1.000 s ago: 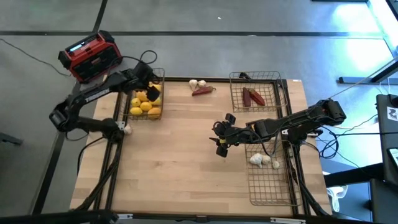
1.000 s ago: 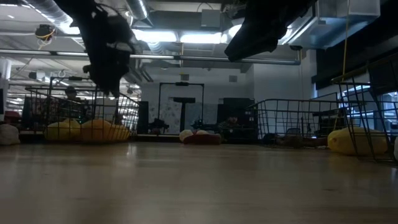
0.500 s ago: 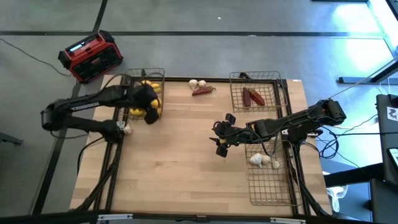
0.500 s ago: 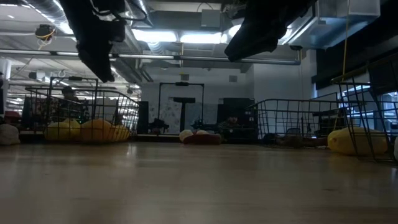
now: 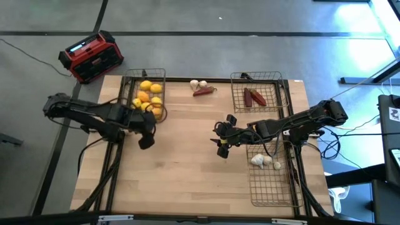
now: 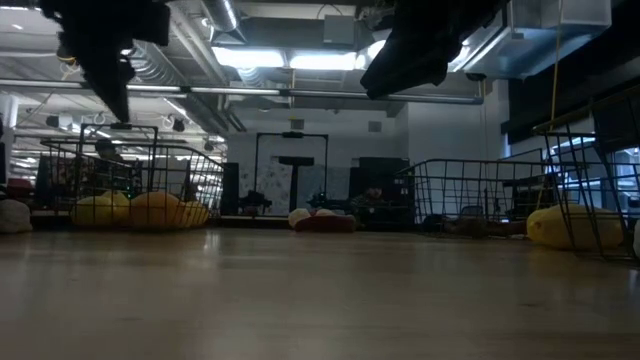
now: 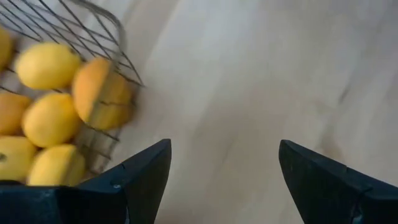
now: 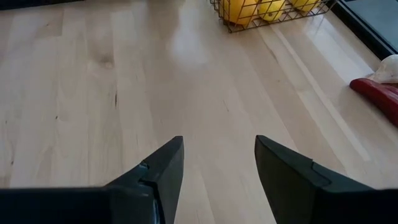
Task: Sort produce into baskets
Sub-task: Put the white garlic into the bottom wire basket
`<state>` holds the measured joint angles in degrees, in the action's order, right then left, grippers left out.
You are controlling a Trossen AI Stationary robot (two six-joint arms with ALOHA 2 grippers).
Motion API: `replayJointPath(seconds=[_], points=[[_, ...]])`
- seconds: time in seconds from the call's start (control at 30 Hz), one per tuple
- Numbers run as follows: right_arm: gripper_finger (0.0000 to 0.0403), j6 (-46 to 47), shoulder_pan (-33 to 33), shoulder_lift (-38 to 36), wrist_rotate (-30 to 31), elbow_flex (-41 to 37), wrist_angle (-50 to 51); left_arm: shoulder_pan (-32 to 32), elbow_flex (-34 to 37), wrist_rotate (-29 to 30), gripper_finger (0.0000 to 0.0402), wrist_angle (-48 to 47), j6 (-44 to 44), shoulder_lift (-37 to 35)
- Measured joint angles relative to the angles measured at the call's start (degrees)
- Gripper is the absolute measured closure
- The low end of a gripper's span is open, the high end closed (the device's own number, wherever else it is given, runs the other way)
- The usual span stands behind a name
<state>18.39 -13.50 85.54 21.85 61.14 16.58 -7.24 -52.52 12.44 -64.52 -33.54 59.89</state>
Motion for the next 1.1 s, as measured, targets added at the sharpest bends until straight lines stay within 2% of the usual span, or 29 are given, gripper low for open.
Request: replayJointPath(seconds=[0.2,0.4,0.67,0.8,1.1], points=[[0.0210,0.00,0.00,0.00,0.00,0.00,-0.07,-6.77,2.02,0.31,0.0109,-1.08,-6.37,4.05],[0.0210,0.00,0.01,0.00,-0.01,0.00,-0.14,-10.80,2.39,0.33,0.0109,-1.31,-6.69,11.63],[0.0210,0.00,0.02,0.00,0.00,0.00,-0.20,-12.63,2.39,0.40,0.0109,-6.31,-10.29,22.52],[0.0210,0.00,0.01,0.00,0.00,0.00,-0.20,-12.25,2.39,0.36,0.0109,-9.82,-14.85,27.25],[0.0210,0.88,0.00,0.00,-0.02,0.00,-0.20,-12.18,2.44,1.75,0.0109,-13.11,-22.12,35.04]])
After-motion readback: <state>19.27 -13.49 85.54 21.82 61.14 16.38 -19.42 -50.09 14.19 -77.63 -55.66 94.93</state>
